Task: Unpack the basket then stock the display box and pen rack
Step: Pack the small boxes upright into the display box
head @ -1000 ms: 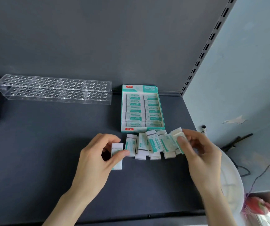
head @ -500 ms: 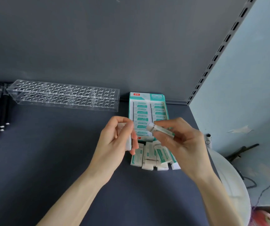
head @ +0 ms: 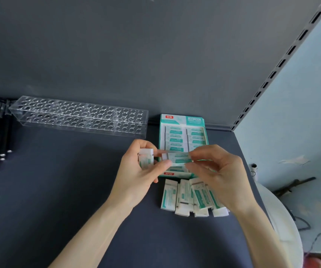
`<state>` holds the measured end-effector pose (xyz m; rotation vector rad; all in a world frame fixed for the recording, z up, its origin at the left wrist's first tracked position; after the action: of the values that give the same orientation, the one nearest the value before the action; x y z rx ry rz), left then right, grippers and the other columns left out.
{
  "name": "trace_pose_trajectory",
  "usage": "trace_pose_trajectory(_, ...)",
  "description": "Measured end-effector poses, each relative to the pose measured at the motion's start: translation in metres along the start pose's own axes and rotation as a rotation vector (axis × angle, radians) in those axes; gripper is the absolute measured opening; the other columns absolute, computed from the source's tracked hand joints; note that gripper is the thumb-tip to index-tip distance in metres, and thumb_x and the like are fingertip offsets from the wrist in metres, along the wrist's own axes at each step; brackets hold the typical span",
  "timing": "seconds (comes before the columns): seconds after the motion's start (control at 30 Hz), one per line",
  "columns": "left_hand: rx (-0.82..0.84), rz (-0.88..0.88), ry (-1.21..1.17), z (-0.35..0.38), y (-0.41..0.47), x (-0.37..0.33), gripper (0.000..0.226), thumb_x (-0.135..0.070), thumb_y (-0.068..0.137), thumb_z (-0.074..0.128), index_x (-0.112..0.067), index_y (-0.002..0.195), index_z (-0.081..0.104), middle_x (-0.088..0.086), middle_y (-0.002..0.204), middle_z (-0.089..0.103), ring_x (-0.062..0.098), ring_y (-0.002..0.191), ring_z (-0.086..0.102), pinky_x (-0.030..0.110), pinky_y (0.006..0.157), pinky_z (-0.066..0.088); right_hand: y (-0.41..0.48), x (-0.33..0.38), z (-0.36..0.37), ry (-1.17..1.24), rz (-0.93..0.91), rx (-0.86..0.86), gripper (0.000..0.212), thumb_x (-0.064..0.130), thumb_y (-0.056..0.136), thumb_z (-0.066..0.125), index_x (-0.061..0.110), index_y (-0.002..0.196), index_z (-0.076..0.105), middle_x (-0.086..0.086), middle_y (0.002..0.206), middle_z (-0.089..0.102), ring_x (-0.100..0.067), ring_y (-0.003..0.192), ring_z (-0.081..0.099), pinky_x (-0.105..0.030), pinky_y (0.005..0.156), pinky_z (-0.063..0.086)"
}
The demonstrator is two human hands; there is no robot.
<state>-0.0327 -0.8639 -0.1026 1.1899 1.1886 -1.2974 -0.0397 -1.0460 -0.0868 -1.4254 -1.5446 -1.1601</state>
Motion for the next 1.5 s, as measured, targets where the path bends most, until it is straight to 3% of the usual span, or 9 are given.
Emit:
trace_pose_trajectory(0.1, -0.037, -0.012, -0.010, 0.002, 0.000, 0.006, 0.026, -0.001, 0.078, 0.071, -0.013, 0.086, 0.050, 0.004, 0.083, 0.069, 0.009, 0.047, 0.048, 0.019, 0.048, 0.044, 0.001, -0.003, 0.003, -0.103, -0.018, 0.019, 0.027, 0.001, 0.076, 0.073, 0.028, 0.078, 0.069, 0.018, 0.088, 0.067, 0.000, 0.079, 0.067, -0.008, 0.067, 0.048)
trace_pose_trajectory(0.27, -0.061, -0.006, -0.097, 0.003, 0.003, 0.009, 0.023, -0.002, 0.082, 0.068, -0.010, 0.089, 0.048, -0.002, 0.073, 0.068, 0.011, 0.047, 0.046, 0.019, 0.051, 0.046, 0.003, -0.004, 0.003, -0.117, 0.002, 0.102, 0.038, 0.012, 0.071, 0.080, 0.034, 0.097, 0.065, 0.022, 0.101, 0.061, -0.005, 0.091, 0.064, -0.012, 0.075, 0.050)
trace_pose_trajectory(0.53, -0.043, 0.007, -0.104, -0.001, 0.005, 0.015, 0.024, -0.016, 0.081, 0.071, -0.015, 0.091, 0.050, -0.001, 0.090, 0.072, 0.012, 0.058, 0.056, 0.020, 0.054, 0.047, 0.009, -0.002, 0.004, -0.135, -0.043, 0.144, 0.019, 0.006, 0.077, 0.073, 0.022, 0.088, 0.073, 0.017, 0.097, 0.068, -0.003, 0.091, 0.065, -0.012, 0.080, 0.048)
trace_pose_trajectory(0.63, -0.075, 0.010, -0.100, -0.003, 0.004, 0.017, 0.014, -0.023, 0.086, 0.068, -0.019, 0.091, 0.055, -0.005, 0.079, 0.067, 0.010, 0.064, 0.057, 0.020, 0.058, 0.048, 0.008, -0.005, 0.001, -0.253, -0.081, 0.134, 0.017, 0.002, 0.078, 0.071, 0.018, 0.085, 0.076, 0.020, 0.099, 0.066, 0.004, 0.094, 0.061, -0.007, 0.084, 0.043)
trace_pose_trajectory(0.9, -0.121, -0.033, -0.227, -0.006, 0.002, 0.017, 0.013, -0.012, 0.094, 0.055, -0.021, 0.100, 0.062, -0.008, 0.073, 0.064, 0.010, 0.072, 0.065, 0.045, 0.079, 0.055, 0.006, -0.002, 0.012, -0.354, -0.118, 0.202, 0.013, 0.005, 0.083, 0.067, 0.013, 0.089, 0.075, 0.013, 0.103, 0.065, 0.007, 0.099, 0.055, -0.004, 0.083, 0.041)
trace_pose_trajectory(1.17, -0.128, 0.026, -0.247, -0.007, 0.001, 0.009, 0.018, -0.027, 0.072, 0.071, -0.022, 0.089, 0.068, 0.008, 0.088, 0.072, 0.005, 0.080, 0.065, 0.013, 0.066, 0.049, 0.006, 0.002, 0.018, -0.488, -0.193, 0.297, 0.015, 0.010, 0.088, 0.062, 0.011, 0.098, 0.074, 0.009, 0.106, 0.064, -0.018, 0.103, 0.053, -0.015, 0.091, 0.038)
trace_pose_trajectory(1.27, -0.096, 0.034, -0.253, -0.006, 0.000, 0.009, 0.022, -0.027, 0.069, 0.079, -0.022, 0.086, 0.067, 0.001, 0.082, 0.073, 0.004, 0.071, 0.064, 0.013, 0.061, 0.047, 0.004, 0.005, 0.014, -0.341, -0.157, 0.216, 0.016, 0.023, 0.090, 0.059, 0.019, 0.100, 0.071, 0.020, 0.101, 0.064, -0.009, 0.099, 0.058, -0.014, 0.084, 0.043)
trace_pose_trajectory(1.37, -0.060, 0.041, -0.276, -0.003, 0.000, 0.010, 0.017, -0.026, 0.070, 0.077, -0.021, 0.082, 0.066, 0.002, 0.083, 0.073, 0.011, 0.076, 0.068, 0.018, 0.065, 0.051, 0.002, 0.007, 0.014, -0.063, -0.005, 0.260, 0.022, 0.037, 0.085, 0.062, 0.026, 0.104, 0.064, 0.016, 0.096, 0.070, -0.008, 0.090, 0.066, -0.016, 0.078, 0.050)
trace_pose_trajectory(1.5, -0.009, 0.066, -0.276, 0.001, -0.002, 0.011, 0.014, -0.021, 0.073, 0.075, -0.014, 0.082, 0.067, 0.006, 0.089, 0.073, 0.020, 0.084, 0.071, 0.024, 0.072, 0.055, 0.000, 0.007, 0.010, 0.089, 0.010, 0.203, 0.018, 0.006, 0.084, 0.066, 0.014, 0.099, 0.063, -0.002, 0.093, 0.073, -0.020, 0.079, 0.070, -0.034, 0.078, 0.056)
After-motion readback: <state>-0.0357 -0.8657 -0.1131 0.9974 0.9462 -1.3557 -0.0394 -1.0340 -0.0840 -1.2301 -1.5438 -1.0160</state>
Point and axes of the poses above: each hand's wrist, its own y-axis towards the middle knuckle, its own z-axis out of the palm, x = y × z, the point moved 3 cm from there along y, towards the middle knuckle
